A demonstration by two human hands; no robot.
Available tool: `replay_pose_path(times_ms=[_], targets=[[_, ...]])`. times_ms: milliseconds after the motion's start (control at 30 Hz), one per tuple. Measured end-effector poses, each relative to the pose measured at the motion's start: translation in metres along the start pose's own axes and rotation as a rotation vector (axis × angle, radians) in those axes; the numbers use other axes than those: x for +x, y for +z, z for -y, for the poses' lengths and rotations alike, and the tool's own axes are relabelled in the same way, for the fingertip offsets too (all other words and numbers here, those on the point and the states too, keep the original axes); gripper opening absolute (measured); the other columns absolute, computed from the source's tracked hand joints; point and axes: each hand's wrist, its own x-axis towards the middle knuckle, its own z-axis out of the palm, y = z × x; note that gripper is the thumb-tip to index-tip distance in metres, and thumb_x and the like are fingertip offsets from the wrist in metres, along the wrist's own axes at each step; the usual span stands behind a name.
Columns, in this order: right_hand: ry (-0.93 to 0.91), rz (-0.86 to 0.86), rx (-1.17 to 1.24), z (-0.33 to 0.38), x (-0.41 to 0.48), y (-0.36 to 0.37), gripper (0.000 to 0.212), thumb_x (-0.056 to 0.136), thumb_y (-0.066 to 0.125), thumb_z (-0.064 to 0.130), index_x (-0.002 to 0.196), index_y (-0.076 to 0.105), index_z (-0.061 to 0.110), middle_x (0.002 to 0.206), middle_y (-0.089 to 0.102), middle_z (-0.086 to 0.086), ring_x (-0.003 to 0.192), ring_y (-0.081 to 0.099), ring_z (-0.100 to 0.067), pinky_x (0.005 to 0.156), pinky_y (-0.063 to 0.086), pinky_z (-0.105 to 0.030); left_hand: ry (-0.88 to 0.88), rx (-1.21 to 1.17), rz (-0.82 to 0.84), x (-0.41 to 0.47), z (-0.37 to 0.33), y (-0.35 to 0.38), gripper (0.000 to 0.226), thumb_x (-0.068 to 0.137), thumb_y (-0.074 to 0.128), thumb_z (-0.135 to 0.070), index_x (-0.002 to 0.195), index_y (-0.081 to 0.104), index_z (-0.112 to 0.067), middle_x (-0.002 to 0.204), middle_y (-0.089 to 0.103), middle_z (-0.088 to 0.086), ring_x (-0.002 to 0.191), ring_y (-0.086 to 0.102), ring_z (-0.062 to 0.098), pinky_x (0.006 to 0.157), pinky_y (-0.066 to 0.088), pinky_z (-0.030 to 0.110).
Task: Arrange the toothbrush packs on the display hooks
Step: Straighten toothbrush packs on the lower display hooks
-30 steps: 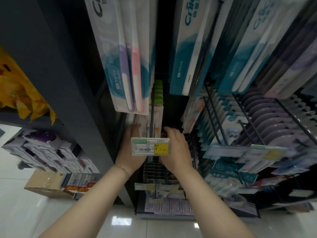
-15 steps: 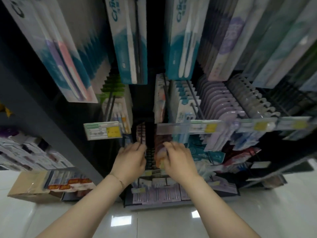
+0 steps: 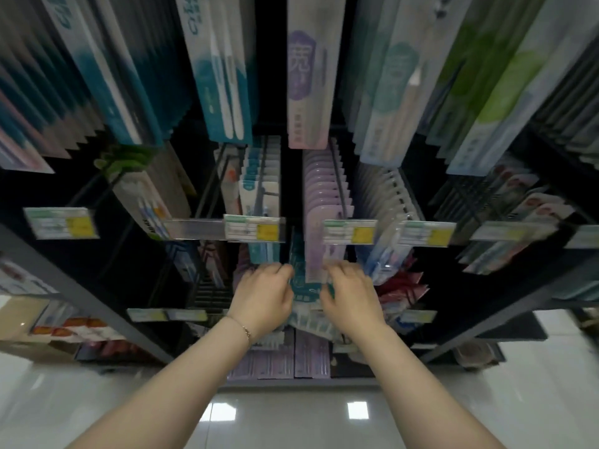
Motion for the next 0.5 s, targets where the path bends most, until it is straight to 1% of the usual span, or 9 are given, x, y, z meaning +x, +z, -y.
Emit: replay_pose_path(times_ms=[100, 167, 300, 400, 500], targets=[[0.031, -0.006, 0.037, -0.031, -0.006, -0.011, 0.041, 0.092, 0.049, 0.022, 0.133, 0.05, 0.015, 0.132, 0.054, -0.005, 0.124, 0.045, -0.025, 0.101, 0.039, -0.038, -0.008, -0.018, 0.001, 0.011, -0.031, 0.008, 0.025, 0.093, 0.045, -0.025, 0.115, 0.055, -0.017, 0.11, 0.059, 0.002, 0.105, 0.054, 0.024, 0.084, 0.044, 0.038], [0.06, -0.01, 0.055, -0.048, -0.011, -0.017, 0.043, 0.093, 0.049, 0.024, 0.136, 0.048, 0.017, 0.135, 0.052, -0.004, 0.127, 0.043, -0.023, 0.103, 0.037, -0.037, -0.012, -0.035, 0.012, 0.016, -0.048, 0.012, 0.026, 0.094, 0.045, -0.025, 0.116, 0.054, -0.017, 0.113, 0.058, 0.002, 0.106, 0.053, 0.024, 0.084, 0.044, 0.038], [0.11, -0.004, 0.061, -0.073, -0.016, -0.027, 0.045, 0.093, 0.05, 0.024, 0.138, 0.046, 0.018, 0.14, 0.049, -0.002, 0.132, 0.039, -0.023, 0.102, 0.035, -0.036, -0.01, -0.066, 0.054, 0.024, -0.071, 0.016, 0.034, 0.094, 0.045, -0.025, 0.127, 0.052, -0.019, 0.126, 0.056, -0.001, 0.118, 0.049, 0.021, 0.091, 0.044, 0.036], [0.132, -0.018, 0.056, -0.085, -0.017, -0.03, 0.045, 0.092, 0.052, 0.022, 0.136, 0.047, 0.017, 0.139, 0.05, -0.003, 0.13, 0.04, -0.024, 0.101, 0.036, -0.037, -0.003, -0.073, 0.072, 0.031, -0.081, 0.017, 0.035, 0.094, 0.046, -0.025, 0.128, 0.051, -0.02, 0.127, 0.056, -0.001, 0.117, 0.052, 0.021, 0.09, 0.045, 0.035], [0.169, -0.073, 0.122, -0.093, -0.018, -0.029, 0.045, 0.089, 0.055, 0.02, 0.134, 0.051, 0.015, 0.136, 0.053, -0.004, 0.128, 0.043, -0.025, 0.101, 0.04, -0.039, -0.007, -0.112, 0.081, 0.036, -0.089, 0.017, 0.041, 0.095, 0.045, -0.025, 0.136, 0.047, -0.02, 0.137, 0.051, 0.001, 0.121, 0.051, 0.022, 0.092, 0.044, 0.033]])
